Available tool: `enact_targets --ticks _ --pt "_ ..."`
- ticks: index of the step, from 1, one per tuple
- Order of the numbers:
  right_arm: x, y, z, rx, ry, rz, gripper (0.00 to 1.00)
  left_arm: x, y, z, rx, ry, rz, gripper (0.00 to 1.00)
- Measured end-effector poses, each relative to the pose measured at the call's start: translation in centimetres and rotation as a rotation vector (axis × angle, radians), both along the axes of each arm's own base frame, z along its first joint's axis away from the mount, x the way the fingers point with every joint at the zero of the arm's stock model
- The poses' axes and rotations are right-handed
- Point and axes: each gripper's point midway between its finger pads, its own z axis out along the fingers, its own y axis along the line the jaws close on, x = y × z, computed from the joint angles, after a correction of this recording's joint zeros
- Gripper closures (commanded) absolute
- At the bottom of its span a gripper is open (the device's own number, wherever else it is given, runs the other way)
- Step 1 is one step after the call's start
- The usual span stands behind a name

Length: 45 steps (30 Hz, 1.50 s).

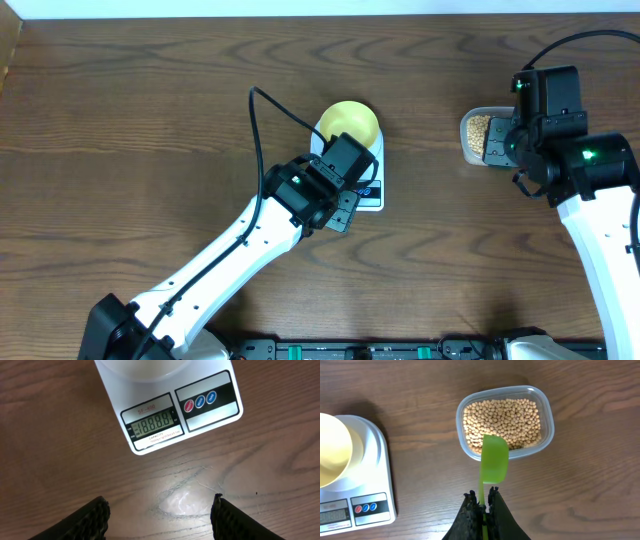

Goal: Scoop item into bowl and weigh 50g on scale
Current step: 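Press the scale's tare button with the left gripper, then lower the scoop into the soybean tub with the right gripper and scoop beans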

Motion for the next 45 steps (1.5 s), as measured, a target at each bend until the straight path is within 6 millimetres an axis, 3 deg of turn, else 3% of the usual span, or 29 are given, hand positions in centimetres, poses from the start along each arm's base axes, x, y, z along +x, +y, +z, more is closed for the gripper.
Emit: enact_targets --ticks 5,10,13,15,16,17,29,45 --pt "-0.3 -0.6 -0.1 -0.026 0.013 -0.015 0.99 -0.3 0.3 0.9 -0.017 -0.01 0.017 0.31" --pt "-0.6 -1.5 -0.3 -0.038 0.029 -0.042 0.99 -1.0 1.0 4.4 -0.095 -0.088 0.03 0.31" --pt "-0.8 -2.6 -0.4 -0.043 0.039 -0.075 0.99 -1.6 1.5 6.6 -0.144 -0.14 0.028 0.23" --pt "-0.9 -3.3 -0.5 -0.046 0.045 -0.095 0.99 -1.9 1.8 7.6 -0.162 -0.168 0.024 0.12" --pt "-1.0 -3.6 -0.6 -0.047 0.05 -0.104 0.99 -2.0 1.9 8.0 -0.17 -0.178 0.021 0.02" --pt "-1.0 -3.8 -0.7 -0.049 0.056 -0.112 0.99 -2.0 2.0 8.2 -0.171 -0.186 0.013 0.01" --pt "0.0 -6.0 -4.5 -0.073 0.179 -0.178 0.99 -2.0 1.9 8.1 -0.152 -0.19 -0.023 0.0" --pt "4.8 -6.9 -8.6 -0.147 0.184 -0.167 0.99 -1.9 2.1 8.2 -0.142 -0.199 -0.017 0.0"
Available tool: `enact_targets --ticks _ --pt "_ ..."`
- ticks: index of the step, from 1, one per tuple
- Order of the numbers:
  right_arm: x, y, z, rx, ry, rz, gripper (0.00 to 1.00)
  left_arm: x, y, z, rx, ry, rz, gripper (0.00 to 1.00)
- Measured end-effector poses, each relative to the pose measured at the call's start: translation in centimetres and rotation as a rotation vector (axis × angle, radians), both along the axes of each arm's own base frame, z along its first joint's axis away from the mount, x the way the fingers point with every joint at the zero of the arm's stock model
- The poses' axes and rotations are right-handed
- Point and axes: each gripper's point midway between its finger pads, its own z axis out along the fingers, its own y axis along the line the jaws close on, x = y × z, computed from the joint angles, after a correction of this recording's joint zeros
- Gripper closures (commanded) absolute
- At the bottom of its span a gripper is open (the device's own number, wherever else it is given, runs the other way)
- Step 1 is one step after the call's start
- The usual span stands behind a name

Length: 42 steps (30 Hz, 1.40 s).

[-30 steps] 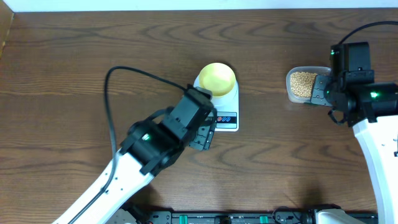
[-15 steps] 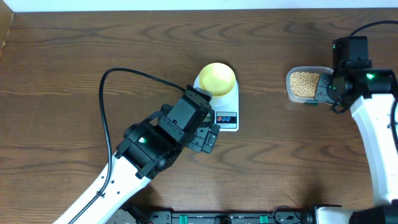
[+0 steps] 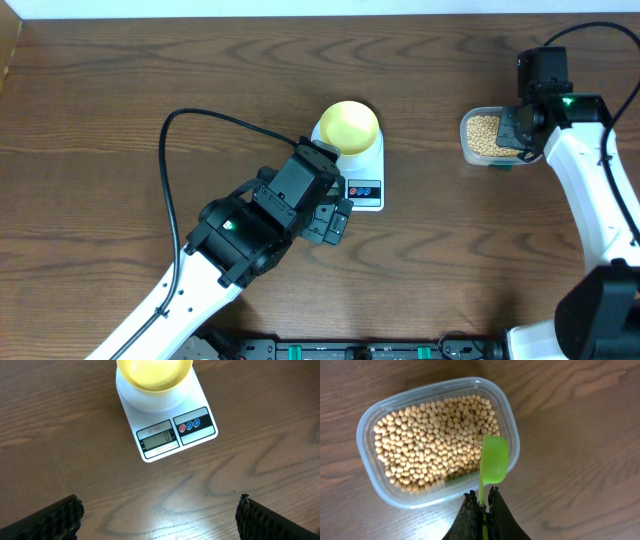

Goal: Scoop item into bowl and weigh 50g on scale
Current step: 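Lower the scoop into the soybean tub with the right gripper and scoop beans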

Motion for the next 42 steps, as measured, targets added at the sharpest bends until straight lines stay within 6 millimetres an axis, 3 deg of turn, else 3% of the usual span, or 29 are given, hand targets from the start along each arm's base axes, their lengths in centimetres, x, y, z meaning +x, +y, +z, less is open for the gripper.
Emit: enact_targets --ticks 8,14,23,36,42 --pt "1.8 0.0 -3.3 -0.018 0.047 0.034 0.99 0.0 0.0 0.0 0.001 -0.001 0.001 0.0" --pt "2.0 1.0 -4.3 0.036 0.065 0.066 0.99 0.0 0.0 0.0 0.002 -0.002 0.002 0.0" --pt "1.8 3.2 -4.9 0.188 0.075 0.104 0.99 0.0 0.0 0.0 0.002 -0.002 0.002 0.0" --pt "1.7 0.8 -4.7 0.465 0.03 0.023 0.99 0.0 0.1 0.0 0.002 -0.002 0.002 0.0" --pt "1.7 1.0 -4.3 0.567 0.011 0.022 0.99 0.0 0.0 0.0 0.002 -0.002 0.002 0.0"
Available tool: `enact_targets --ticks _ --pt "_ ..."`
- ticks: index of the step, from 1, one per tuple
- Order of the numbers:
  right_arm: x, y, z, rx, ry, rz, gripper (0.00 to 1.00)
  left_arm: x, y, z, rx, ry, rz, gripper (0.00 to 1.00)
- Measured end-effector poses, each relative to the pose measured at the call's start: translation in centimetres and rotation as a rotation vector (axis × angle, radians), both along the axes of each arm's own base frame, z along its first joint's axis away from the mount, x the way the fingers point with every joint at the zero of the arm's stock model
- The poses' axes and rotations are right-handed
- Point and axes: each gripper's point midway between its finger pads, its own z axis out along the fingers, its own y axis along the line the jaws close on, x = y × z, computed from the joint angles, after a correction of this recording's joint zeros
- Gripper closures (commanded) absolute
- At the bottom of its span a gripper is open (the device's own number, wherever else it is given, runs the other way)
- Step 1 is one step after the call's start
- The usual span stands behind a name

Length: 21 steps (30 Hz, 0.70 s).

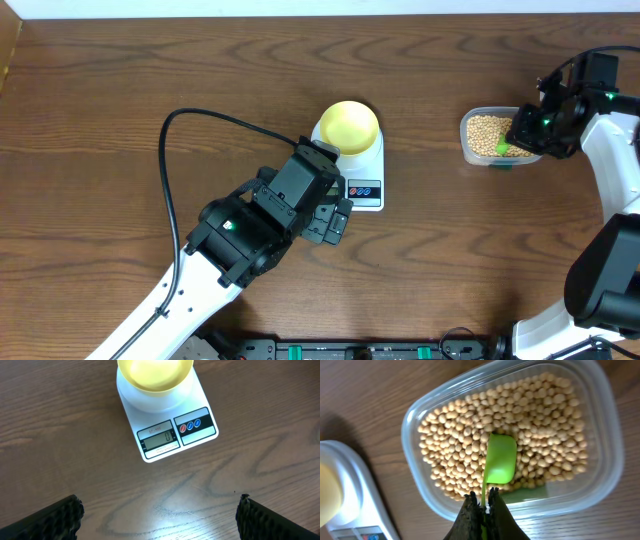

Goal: Scoop item into bowl and weigh 50g on scale
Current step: 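Lower the scoop into the soybean tub with the right gripper and scoop beans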

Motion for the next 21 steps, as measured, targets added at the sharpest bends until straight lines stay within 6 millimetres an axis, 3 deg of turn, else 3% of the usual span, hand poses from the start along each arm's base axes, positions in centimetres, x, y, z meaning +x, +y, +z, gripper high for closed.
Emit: enact_targets --ticks 11,21 --pt "0.4 0.4 0.2 0.103 -0.024 0.001 0.99 0.0 0.0 0.0 0.0 0.0 0.0 0.0" --pt "0.6 -1.2 -0.3 0.198 -0.036 -0.045 0.99 0.0 0.0 0.0 0.0 0.0 0.0 0.0"
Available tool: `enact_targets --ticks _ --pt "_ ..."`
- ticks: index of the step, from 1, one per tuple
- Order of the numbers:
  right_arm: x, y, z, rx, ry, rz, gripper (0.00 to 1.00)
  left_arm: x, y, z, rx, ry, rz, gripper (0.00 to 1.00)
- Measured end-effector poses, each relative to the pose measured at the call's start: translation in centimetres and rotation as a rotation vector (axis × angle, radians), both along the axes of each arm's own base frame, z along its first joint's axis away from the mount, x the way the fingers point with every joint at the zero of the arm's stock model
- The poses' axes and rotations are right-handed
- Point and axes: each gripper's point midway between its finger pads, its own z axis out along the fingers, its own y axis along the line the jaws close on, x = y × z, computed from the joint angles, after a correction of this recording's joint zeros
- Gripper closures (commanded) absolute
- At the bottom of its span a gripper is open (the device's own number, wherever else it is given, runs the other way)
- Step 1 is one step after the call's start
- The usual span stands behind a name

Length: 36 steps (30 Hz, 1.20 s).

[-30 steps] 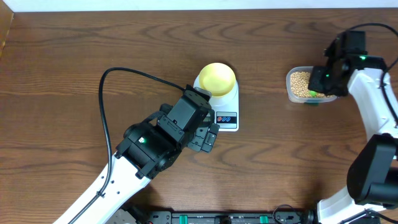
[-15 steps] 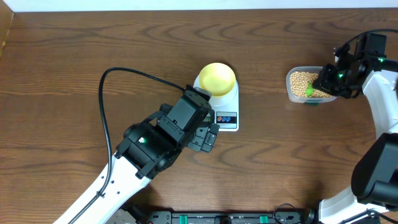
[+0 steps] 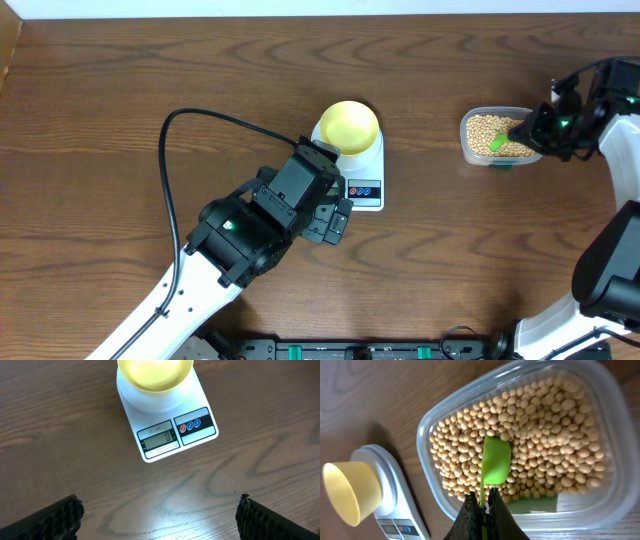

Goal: Scoop item into bowl and weigh 50g on scale
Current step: 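Lower the scoop into the soybean tub with the right gripper and scoop beans, then carry the filled scoop with the right gripper over the yellow bowl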

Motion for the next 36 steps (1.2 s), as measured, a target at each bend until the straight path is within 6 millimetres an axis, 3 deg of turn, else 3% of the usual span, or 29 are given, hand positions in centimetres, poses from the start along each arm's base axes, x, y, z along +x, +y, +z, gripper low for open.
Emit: enact_targets --ticks 8,15,26,36 --pt "-0.2 -2.7 1.2 0.113 -0.054 -0.071 0.99 0.0 0.0 0.0 0.0 0.0 0.0 0.0" --pt "-0.9 -3.1 2.4 0.234 -0.08 -0.087 0.99 0.0 0.0 0.0 0.0 0.0 0.0 0.0" --pt "-1.4 -1.3 4.7 0.401 -0.148 -0.018 0.99 0.0 0.0 0.0 0.0 0.0 0.0 0.0" --pt "-1.1 1.1 8.4 0.607 -0.274 0.066 0.99 0.0 0.0 0.0 0.0 0.0 0.0 0.0"
